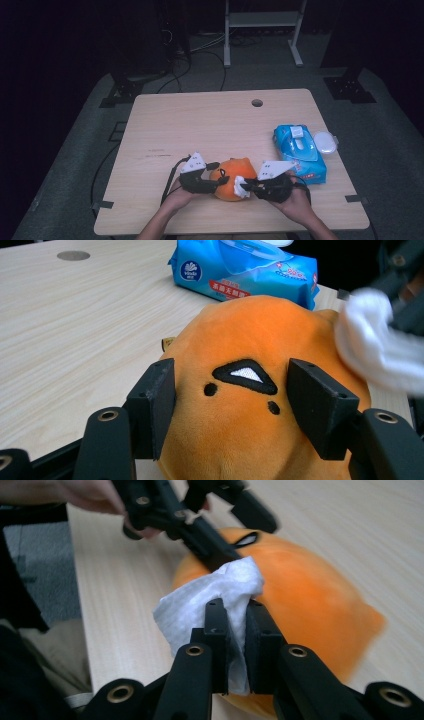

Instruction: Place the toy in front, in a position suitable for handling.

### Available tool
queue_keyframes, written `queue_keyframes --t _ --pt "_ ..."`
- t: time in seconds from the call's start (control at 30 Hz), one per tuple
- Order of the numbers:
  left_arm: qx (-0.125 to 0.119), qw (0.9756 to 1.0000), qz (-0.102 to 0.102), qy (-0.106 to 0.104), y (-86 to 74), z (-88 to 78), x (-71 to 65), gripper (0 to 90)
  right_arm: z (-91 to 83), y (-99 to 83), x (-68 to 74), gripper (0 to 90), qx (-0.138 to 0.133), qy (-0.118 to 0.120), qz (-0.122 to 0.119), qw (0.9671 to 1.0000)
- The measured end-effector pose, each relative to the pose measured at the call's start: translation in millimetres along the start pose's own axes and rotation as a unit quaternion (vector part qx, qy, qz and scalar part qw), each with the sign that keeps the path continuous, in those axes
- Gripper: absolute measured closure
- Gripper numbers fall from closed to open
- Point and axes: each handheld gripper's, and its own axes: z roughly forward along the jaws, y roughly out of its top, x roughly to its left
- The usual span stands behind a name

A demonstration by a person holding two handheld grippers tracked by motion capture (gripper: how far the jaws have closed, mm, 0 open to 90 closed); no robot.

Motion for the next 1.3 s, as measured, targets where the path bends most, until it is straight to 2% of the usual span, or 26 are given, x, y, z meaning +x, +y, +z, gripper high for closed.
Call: queue_keyframes --t 0.03,0.07,0.17,0.2,0.27,0.37,0.53,0.6,0.67,0.83,0.87,0.97,1.03,1.1,1.17,1.2,1.27,1.3 --pt "0.000 1.0000 0.000 0.000 0.0 0.0 0.0 37.4 0.0 0.0 0.0 80.9 0.000 0.000 0.000 1.0000" --pt "0.002 1.0000 0.005 0.000 0.4 -0.3 0.5 37.4 -8.3 -3.0 -10.1 80.9 -0.007 -0.016 0.013 0.9998" --pt "0.001 1.0000 0.004 -0.002 -0.4 -0.4 1.4 37.2 -21.5 -11.7 -26.2 80.9 -0.010 -0.041 0.035 0.9985" --pt "0.001 1.0000 0.002 -0.002 -0.5 -0.3 1.7 37.0 -24.8 -15.1 -30.8 80.9 -0.010 -0.041 0.047 0.9980" --pt "0.003 1.0000 0.002 -0.002 0.3 -0.3 2.2 35.3 -26.0 -20.2 -35.2 80.9 -0.004 -0.042 0.055 0.9976" --pt "-0.009 0.9999 0.003 -0.013 3.0 -0.5 -0.3 29.1 -20.0 -20.6 -31.1 80.9 0.008 -0.032 0.046 0.9984" --pt "-0.004 0.9996 0.016 -0.024 2.3 2.7 -6.0 32.7 -10.3 -13.6 -14.6 80.9 0.009 -0.006 0.028 0.9996" --pt "0.001 0.9990 0.033 -0.030 2.4 3.9 -9.2 34.4 -8.2 -10.9 -12.5 80.9 -0.003 0.005 0.029 0.9996" --pt "0.007 0.9985 0.049 -0.022 2.6 3.7 -11.1 35.2 -5.4 -7.7 -11.6 81.0 0.001 -0.005 0.018 0.9998" --pt "0.007 0.9989 0.041 -0.023 -0.6 1.7 -5.2 36.0 -8.7 -9.3 -20.8 80.9 -0.003 -0.018 0.030 0.9994" --pt "0.007 0.9989 0.042 -0.021 -1.5 1.3 -3.4 36.0 -13.2 -14.8 -28.3 80.8 -0.003 -0.029 0.040 0.9987" --pt "0.009 0.9990 0.039 -0.021 -1.1 0.6 -2.7 35.2 -16.4 -20.4 -33.1 80.9 -0.002 -0.026 0.052 0.9983" --pt "0.003 0.9994 0.016 -0.031 4.4 -1.1 -4.0 29.5 -17.8 -24.5 -31.5 80.9 0.001 -0.018 0.053 0.9984" --pt "-0.020 0.9987 -0.011 -0.045 8.8 -2.7 -4.9 27.8 -14.8 -22.4 -25.0 80.9 0.007 -0.009 0.041 0.9991" --pt "-0.017 0.9988 -0.007 -0.046 9.5 -2.0 -6.5 32.5 -11.1 -19.4 -18.3 80.8 0.006 0.015 0.032 0.9994" --pt "-0.001 0.9992 0.017 -0.035 6.9 0.5 -9.7 34.8 -10.0 -17.4 -15.1 80.9 0.008 0.010 0.027 0.9996" --pt "-0.003 0.9991 0.015 -0.039 5.6 1.4 -10.0 37.0 -10.5 -14.4 -14.0 81.0 0.004 -0.002 0.021 0.9998" --pt "-0.002 0.9988 0.025 -0.042 6.0 2.3 -11.6 37.4 -11.2 -13.3 -14.6 81.0 -0.001 -0.006 0.024 0.9997"
